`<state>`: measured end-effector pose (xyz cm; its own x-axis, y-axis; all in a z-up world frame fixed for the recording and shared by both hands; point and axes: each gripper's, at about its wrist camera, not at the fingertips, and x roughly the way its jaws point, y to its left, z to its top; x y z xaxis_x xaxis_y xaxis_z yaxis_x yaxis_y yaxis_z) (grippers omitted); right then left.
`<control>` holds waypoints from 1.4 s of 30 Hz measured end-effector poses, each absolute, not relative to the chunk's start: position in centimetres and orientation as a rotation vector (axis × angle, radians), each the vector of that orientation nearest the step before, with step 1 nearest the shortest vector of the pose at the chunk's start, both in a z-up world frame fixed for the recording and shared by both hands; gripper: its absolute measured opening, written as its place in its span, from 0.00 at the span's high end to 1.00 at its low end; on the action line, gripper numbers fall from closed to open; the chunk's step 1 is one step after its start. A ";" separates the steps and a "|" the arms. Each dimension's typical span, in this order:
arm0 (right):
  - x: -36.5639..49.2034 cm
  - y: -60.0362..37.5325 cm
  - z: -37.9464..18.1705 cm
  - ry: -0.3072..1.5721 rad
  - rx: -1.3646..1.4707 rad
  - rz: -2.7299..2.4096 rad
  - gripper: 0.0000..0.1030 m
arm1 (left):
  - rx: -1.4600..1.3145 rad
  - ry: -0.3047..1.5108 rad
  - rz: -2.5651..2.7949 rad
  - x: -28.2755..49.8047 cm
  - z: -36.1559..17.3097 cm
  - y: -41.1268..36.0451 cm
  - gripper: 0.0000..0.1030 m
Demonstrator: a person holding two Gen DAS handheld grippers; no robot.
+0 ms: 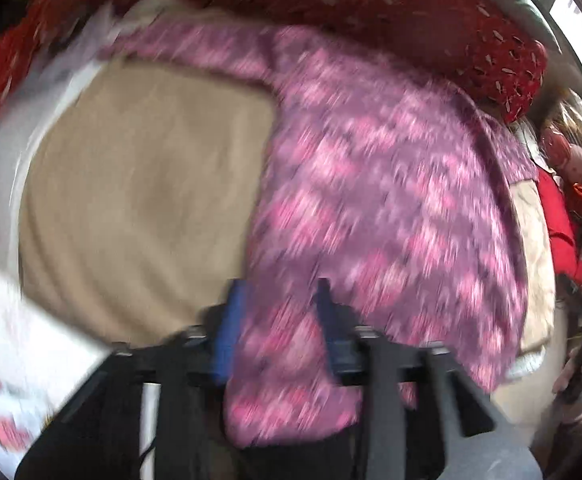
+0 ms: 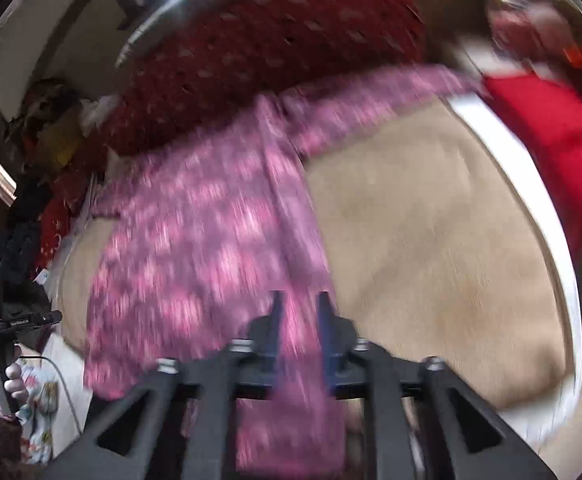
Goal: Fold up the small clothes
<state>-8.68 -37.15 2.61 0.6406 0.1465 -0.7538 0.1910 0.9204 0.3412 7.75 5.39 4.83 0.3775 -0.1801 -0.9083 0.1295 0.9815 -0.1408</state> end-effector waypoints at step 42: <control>3.0 -72.3 -8.4 0.479 1.260 -0.558 0.51 | 0.007 1.211 -0.160 26.6 -3.0 -8.5 0.38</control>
<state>2.98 -72.33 -8.37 0.7743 -0.1284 -0.6197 0.6320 0.2074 0.7467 26.58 -8.47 -3.02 0.3424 -0.1191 -0.9320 0.1266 0.9887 -0.0798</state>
